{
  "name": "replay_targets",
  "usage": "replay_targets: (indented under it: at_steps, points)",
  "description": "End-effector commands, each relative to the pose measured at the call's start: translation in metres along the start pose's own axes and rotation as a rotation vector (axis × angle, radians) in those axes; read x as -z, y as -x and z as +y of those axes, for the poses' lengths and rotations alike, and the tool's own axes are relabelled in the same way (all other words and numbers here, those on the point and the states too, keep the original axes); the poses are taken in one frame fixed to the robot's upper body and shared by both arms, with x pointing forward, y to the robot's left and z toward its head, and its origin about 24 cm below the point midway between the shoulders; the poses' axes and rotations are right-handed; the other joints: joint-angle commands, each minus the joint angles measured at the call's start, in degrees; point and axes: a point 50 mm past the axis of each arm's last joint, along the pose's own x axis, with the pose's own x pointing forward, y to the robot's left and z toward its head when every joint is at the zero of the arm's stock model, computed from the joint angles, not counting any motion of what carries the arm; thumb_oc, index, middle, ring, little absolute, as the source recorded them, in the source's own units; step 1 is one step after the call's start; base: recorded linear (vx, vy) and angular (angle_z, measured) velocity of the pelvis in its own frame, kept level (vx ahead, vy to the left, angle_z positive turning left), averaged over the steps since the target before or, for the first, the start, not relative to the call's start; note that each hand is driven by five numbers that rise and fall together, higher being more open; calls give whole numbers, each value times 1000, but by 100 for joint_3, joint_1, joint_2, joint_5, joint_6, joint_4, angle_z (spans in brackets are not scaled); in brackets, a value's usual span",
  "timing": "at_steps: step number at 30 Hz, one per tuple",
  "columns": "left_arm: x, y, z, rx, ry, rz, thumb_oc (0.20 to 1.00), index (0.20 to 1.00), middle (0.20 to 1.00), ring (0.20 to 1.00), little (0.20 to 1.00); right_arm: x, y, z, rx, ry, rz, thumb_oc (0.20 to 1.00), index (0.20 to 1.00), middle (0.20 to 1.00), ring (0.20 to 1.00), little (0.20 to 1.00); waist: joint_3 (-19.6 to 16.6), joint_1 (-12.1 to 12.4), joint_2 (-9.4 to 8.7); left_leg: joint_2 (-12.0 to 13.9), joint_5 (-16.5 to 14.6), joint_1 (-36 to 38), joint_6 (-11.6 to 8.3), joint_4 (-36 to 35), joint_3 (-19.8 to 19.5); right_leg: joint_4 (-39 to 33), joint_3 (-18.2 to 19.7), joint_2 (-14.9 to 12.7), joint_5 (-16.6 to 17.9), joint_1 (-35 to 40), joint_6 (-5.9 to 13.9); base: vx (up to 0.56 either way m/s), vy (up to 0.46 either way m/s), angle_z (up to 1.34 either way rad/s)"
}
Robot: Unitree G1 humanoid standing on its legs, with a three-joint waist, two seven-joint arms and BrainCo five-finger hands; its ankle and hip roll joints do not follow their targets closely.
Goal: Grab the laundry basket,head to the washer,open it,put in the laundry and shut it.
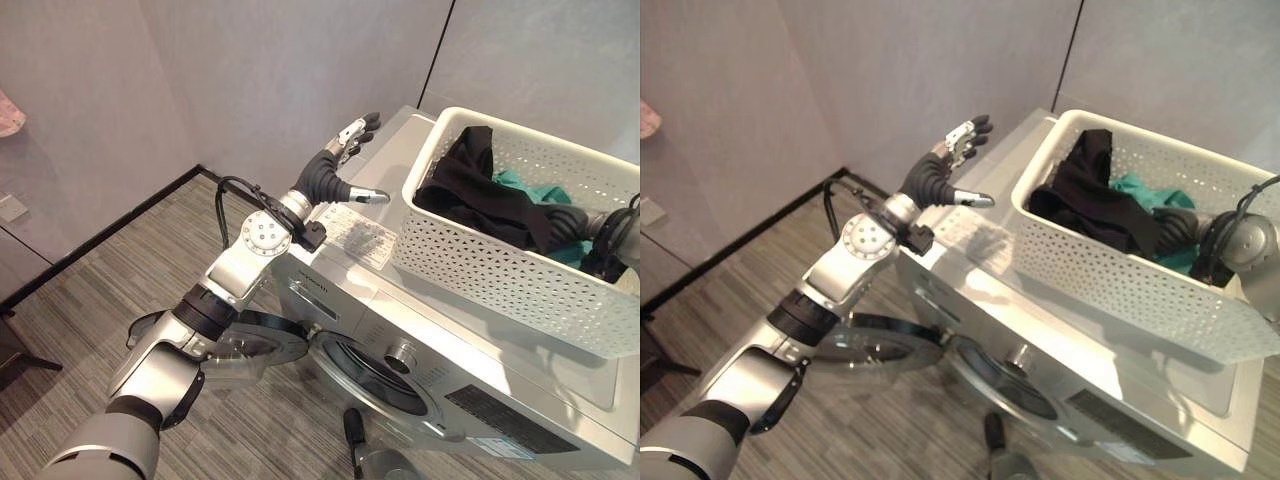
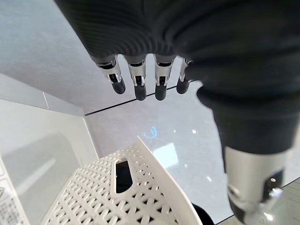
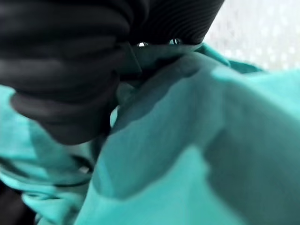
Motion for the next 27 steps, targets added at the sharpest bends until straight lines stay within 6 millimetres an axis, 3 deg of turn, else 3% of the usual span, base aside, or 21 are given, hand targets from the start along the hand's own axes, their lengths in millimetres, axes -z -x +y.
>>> replay_targets:
  at_steps: [1,5,7,9,12,15,17,22,23,27]
  points:
    - [-21,-1,15,-41,-7,-102,1000,1000,1000,1000,1000,4,-2,-2,49,-12,14,200,200,200,200,200,-21,166,6,-54,-27,322,317,78,146,1150,25,-429,-742,-676,376,0,0,0]
    - [-19,0,15,-57,0,-100,1000,1000,1000,1000,1000,-2,-3,-19,199,-123,-45,200,200,200,200,200,-67,170,4,-69,-94,347,340,106,155,1145,43,-429,-741,-631,379,0,0,0]
    - [-16,1,16,-72,9,-93,1000,1000,1000,1000,1000,-15,4,-49,376,-213,-130,200,200,200,200,200,-124,179,-28,-77,-163,368,357,180,172,1137,67,-421,-742,-589,383,0,0,0]
    - [-15,2,18,-79,10,-89,1000,1000,1000,1000,1000,-19,8,-58,428,-230,-156,200,200,200,200,200,-131,175,-32,-81,-196,379,368,217,178,1136,84,-417,-743,-571,385,-4,7,-2]
    - [-9,9,23,-92,19,-71,1000,1000,1000,1000,1000,-33,29,-92,606,-261,-247,200,200,200,200,200,-194,188,-84,-90,-299,418,399,350,206,1124,146,-400,-729,-505,392,-11,20,-7]
    - [-5,16,25,-87,17,-58,1000,1000,1000,1000,1000,-45,47,-112,717,-245,-314,200,200,200,200,200,-274,187,-142,-97,-406,479,427,417,248,1096,199,-382,-704,-455,405,-6,19,-19]
    - [-2,24,28,-90,22,-51,1000,1000,1000,1000,1000,-53,69,-137,880,-259,-379,200,200,200,200,200,-354,219,-214,-115,-522,531,463,562,297,1060,295,-347,-659,-389,434,-7,27,-8]
    - [0,35,29,-114,36,-56,1000,1000,1000,1000,1000,-71,106,-167,1167,-169,-413,200,200,200,200,200,-457,295,-287,-162,-752,604,534,811,326,1049,428,-311,-631,-283,481,-17,29,-16]
    - [1,38,28,-116,35,-60,1000,1000,1000,1000,1000,-73,113,-171,1248,-73,-358,200,200,200,200,200,-481,341,-302,-191,-826,611,565,897,330,1038,437,-330,-609,-235,487,-23,44,-9]
    - [5,44,24,-139,56,-54,1000,1000,1000,1000,1000,-73,123,-176,1402,40,-248,200,200,200,200,200,-487,430,-324,-272,-983,567,623,1137,289,988,475,-377,-566,-160,525,-42,48,-13]
